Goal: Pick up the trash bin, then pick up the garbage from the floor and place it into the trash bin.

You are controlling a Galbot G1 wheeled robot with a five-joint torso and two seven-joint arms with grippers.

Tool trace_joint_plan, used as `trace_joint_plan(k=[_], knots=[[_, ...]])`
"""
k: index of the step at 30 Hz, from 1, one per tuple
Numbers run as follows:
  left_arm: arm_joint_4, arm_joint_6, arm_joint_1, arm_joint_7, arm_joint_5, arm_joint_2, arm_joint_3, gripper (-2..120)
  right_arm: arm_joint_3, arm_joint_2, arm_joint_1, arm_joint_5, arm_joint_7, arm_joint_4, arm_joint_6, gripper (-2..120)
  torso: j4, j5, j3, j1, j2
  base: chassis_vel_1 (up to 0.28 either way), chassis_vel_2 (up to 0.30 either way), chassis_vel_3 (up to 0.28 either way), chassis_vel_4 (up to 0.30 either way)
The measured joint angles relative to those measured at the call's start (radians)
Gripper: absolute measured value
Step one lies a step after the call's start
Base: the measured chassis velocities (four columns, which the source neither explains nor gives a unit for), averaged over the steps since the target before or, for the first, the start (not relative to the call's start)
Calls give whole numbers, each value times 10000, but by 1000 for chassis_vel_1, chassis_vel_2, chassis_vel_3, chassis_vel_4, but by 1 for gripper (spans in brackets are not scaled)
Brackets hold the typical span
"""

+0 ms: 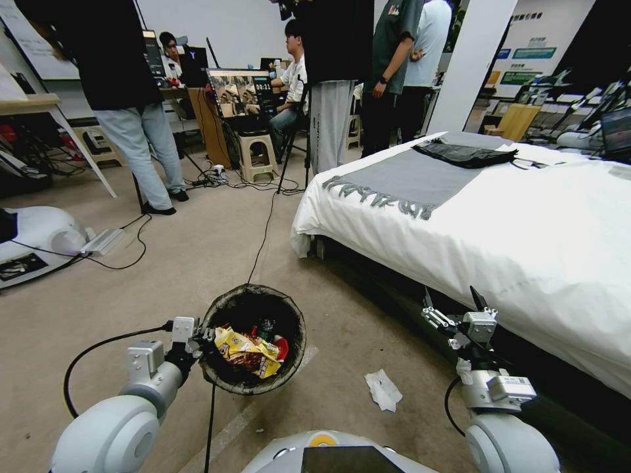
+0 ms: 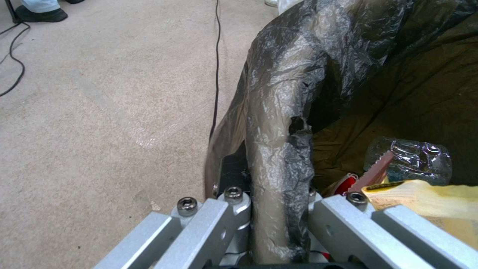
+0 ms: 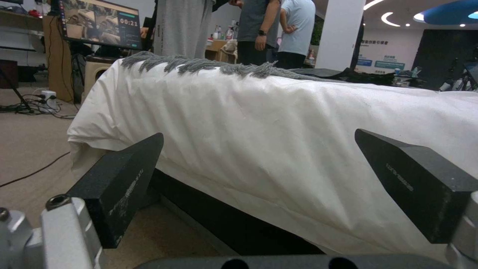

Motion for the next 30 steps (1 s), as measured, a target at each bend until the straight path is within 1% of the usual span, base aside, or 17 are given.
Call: trace_joint_plan(k=[8, 11, 13, 14, 16, 17, 18, 19, 21, 22, 23, 26, 27, 29, 30], knots=[[0, 0, 12, -45, -131, 27, -45, 2, 38, -181, 43, 97, -216, -119, -276, 100, 0, 0, 0, 0, 0, 0, 0, 0, 0], [0, 0, 10, -71, -184, 50, -58, 2, 119, -343, 79, 418, -483, -213, -504, 100, 0, 0, 0, 0, 0, 0, 0, 0, 0], [0, 0, -5, -137, -303, 108, -95, 2, 285, -712, 171, 1126, -996, -489, -941, 100, -3, 2, 1, 0, 0, 0, 0, 0, 0], [0, 0, -5, -137, -303, 108, -95, 2, 285, -712, 171, 1126, -996, -489, -941, 100, -3, 2, 1, 0, 0, 0, 0, 0, 0], [0, 0, -7, -238, -500, 190, -161, 2, 336, -1590, 441, 1992, -1528, -1090, -1368, 100, -3, 3, 0, 0, 0, 0, 0, 0, 0], [0, 0, 1, -278, -565, 217, -176, 2, 236, -2077, 590, 2338, -1667, -1342, -1525, 100, 2, 3, 0, 0, 0, 0, 0, 0, 0], [0, 0, 1, -278, -565, 217, -176, 2, 236, -2077, 590, 2338, -1667, -1342, -1525, 100, 2, 3, 0, 0, 0, 0, 0, 0, 0], [0, 0, 6, -308, -606, 236, -185, 2, 171, -2348, 667, 2514, -1732, -1471, -1625, 100, 1, 1, 1, 0, 0, 0, 0, 0, 0], [0, 0, 32, -391, -719, 266, -215, 2, -71, -3176, 983, 2956, -2097, -2076, -1832, 100, 2, 2, 1, 0, 0, 0, 0, 0, 0], [0, 0, 41, -403, -735, 269, -224, 2, -129, -3351, 1047, 3019, -2250, -2256, -1840, 100, 3, 2, 1, 0, -1, 0, 0, 0, 0], [0, 0, 41, -403, -735, 269, -224, 2, -129, -3351, 1047, 3019, -2250, -2256, -1840, 100, 3, 2, 1, 0, -1, 0, 0, 0, 0], [0, 0, 58, -429, -774, 303, -270, 2, -397, -3958, 1162, 3220, -3168, -3132, -1811, 100, 0, 2, 1, 0, 0, 0, 0, 0, 0], [0, 0, 58, -429, -774, 303, -270, 2, -397, -3958, 1162, 3220, -3168, -3132, -1811, 100, 0, 2, 1, 0, 0, 0, 0, 0, 0], [0, 0, 45, -436, -792, 322, -274, 2, -561, -4122, 1213, 3213, -3474, -3553, -1750, 100, -2, 0, 1, 0, -1, 0, 0, 0, 0], [0, 0, 27, -445, -803, 333, -267, 2, -802, -4234, 1325, 3112, -3667, -4014, -1639, 100, -2, 2, 1, 0, 0, 0, 0, 0, 0]])
